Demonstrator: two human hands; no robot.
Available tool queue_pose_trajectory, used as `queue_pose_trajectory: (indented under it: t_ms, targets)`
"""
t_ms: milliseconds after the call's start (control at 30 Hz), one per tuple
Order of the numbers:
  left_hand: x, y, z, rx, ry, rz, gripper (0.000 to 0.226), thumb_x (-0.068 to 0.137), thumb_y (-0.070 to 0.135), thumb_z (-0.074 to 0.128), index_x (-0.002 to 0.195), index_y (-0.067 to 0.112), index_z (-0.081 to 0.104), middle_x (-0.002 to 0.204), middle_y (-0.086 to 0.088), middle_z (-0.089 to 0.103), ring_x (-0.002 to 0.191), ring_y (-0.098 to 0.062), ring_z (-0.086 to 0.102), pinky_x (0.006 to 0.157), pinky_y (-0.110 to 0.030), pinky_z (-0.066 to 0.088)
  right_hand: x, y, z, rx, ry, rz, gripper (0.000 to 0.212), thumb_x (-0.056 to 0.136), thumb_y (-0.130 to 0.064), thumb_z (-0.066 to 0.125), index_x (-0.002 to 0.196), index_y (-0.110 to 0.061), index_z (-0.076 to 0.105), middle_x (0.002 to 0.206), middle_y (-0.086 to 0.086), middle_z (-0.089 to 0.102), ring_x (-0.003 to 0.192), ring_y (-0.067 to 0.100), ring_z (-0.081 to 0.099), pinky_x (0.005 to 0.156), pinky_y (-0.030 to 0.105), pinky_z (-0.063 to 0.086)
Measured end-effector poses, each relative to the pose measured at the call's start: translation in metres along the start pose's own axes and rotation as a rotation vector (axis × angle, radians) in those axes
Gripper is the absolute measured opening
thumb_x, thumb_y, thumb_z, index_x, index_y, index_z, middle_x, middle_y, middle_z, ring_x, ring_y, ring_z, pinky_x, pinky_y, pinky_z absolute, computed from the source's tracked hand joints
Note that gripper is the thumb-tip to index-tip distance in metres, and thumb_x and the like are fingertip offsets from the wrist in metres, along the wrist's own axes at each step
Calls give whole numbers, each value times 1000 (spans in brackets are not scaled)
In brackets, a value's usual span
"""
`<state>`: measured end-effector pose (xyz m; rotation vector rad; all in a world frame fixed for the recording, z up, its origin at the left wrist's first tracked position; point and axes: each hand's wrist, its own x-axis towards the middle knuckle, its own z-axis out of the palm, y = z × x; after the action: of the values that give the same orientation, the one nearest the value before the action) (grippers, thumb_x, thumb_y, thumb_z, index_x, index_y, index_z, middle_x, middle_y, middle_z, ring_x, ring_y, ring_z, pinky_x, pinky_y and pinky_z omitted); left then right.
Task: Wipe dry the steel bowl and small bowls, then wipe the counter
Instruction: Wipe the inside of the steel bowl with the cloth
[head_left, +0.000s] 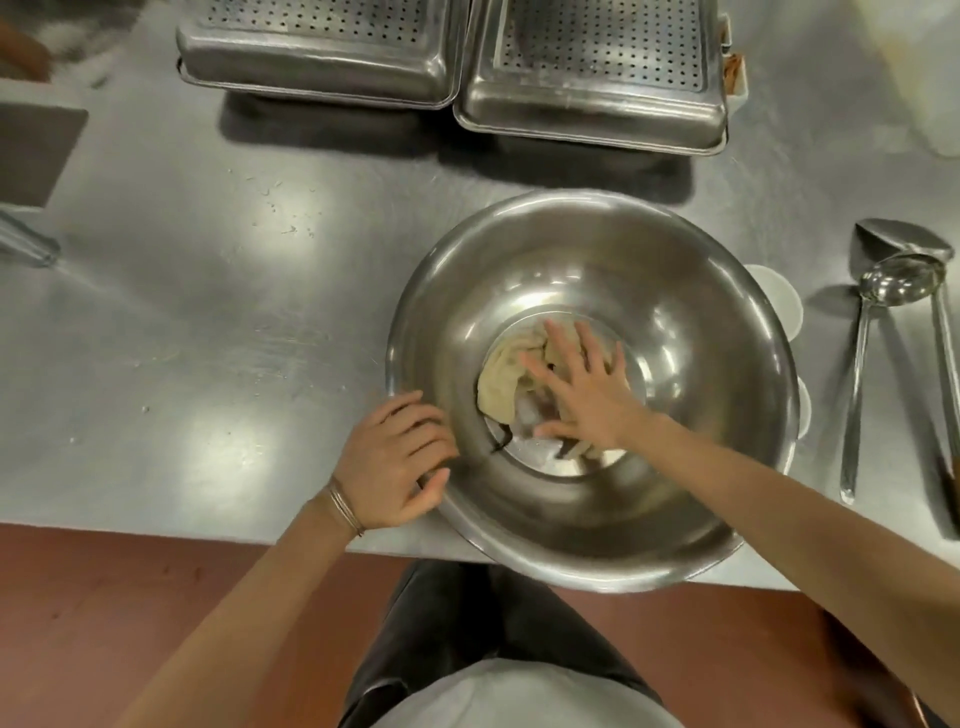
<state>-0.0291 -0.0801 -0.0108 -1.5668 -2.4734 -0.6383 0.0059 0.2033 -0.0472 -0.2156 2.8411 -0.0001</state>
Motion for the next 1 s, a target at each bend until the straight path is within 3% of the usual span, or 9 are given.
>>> queue_pose_trajectory:
  t_ms: [133, 233, 300, 467, 567, 700, 800, 900, 1000]
  targets:
    - [2, 10, 13, -43, 99, -15, 25, 72, 20, 45, 60, 14, 66, 62, 1, 63, 67, -18, 56, 90, -32, 39, -1, -21, 23, 21, 18, 46, 77, 79, -76, 30, 144, -36, 24, 156, 10, 7, 138, 47, 2, 87, 67, 37]
    - [4, 5, 14, -44, 130, -2, 24, 69, 19, 43, 53, 14, 60, 54, 1, 57, 53, -20, 53, 80, -30, 40, -5, -21, 24, -53, 77, -202, 61, 83, -66, 38, 136, -36, 36, 153, 6, 15, 135, 50, 13, 78, 54, 43]
    - [4, 1, 15, -50, 138, 16, 25, 70, 19, 42, 53, 14, 60, 53, 1, 55, 53, -20, 52, 79, -30, 40, -2, -12, 15, -25, 63, -281, 59, 83, -67, 40, 137, -46, 29, 154, 3, 10, 136, 47, 11, 85, 59, 39]
    - [11, -7, 15, -74, 187, 32, 25, 67, 15, 41, 50, 13, 58, 50, 0, 53, 50, -21, 49, 74, -31, 41, 24, -53, -3, 268, -41, 68, 54, 79, -76, 27, 130, -60, 31, 156, -4, 0, 139, 41, -9, 105, 69, 8]
    - [11, -12, 14, -88, 193, 55, 27, 69, 16, 39, 50, 12, 58, 51, -1, 53, 50, -22, 48, 72, -32, 42, -2, -51, 24, 76, 86, -242, 40, 88, -63, 33, 113, -41, 56, 151, -1, 22, 138, 43, 8, 101, 68, 21]
    - [13, -18, 13, -105, 180, 78, 28, 70, 15, 39, 51, 11, 59, 52, -1, 55, 52, -20, 48, 73, -31, 43, -35, 11, 35, -167, 109, -702, 23, 80, -50, 52, 99, -37, 55, 145, -9, 31, 137, 39, 20, 102, 65, 20]
    - [13, -15, 15, -103, 180, 64, 28, 70, 16, 39, 51, 11, 58, 51, -1, 54, 52, -20, 49, 72, -31, 41, -25, 46, 21, -200, 64, -333, 35, 74, -46, 61, 107, -37, 52, 147, -4, 26, 136, 42, 27, 97, 69, 29]
    - [13, -13, 15, -99, 193, 60, 28, 69, 16, 39, 49, 11, 58, 49, -1, 52, 51, -21, 48, 71, -30, 40, -6, 16, 6, 71, 31, 283, 63, 78, -62, 20, 133, -38, 36, 156, -3, 5, 141, 43, 0, 102, 71, 18]
    - [15, -17, 14, -90, 204, 78, 29, 70, 16, 39, 49, 11, 58, 50, -2, 53, 52, -21, 48, 70, -31, 40, -14, -7, 7, 19, -107, -5, 74, 74, -69, 14, 137, -38, 35, 157, -1, 9, 140, 46, -4, 101, 74, 15]
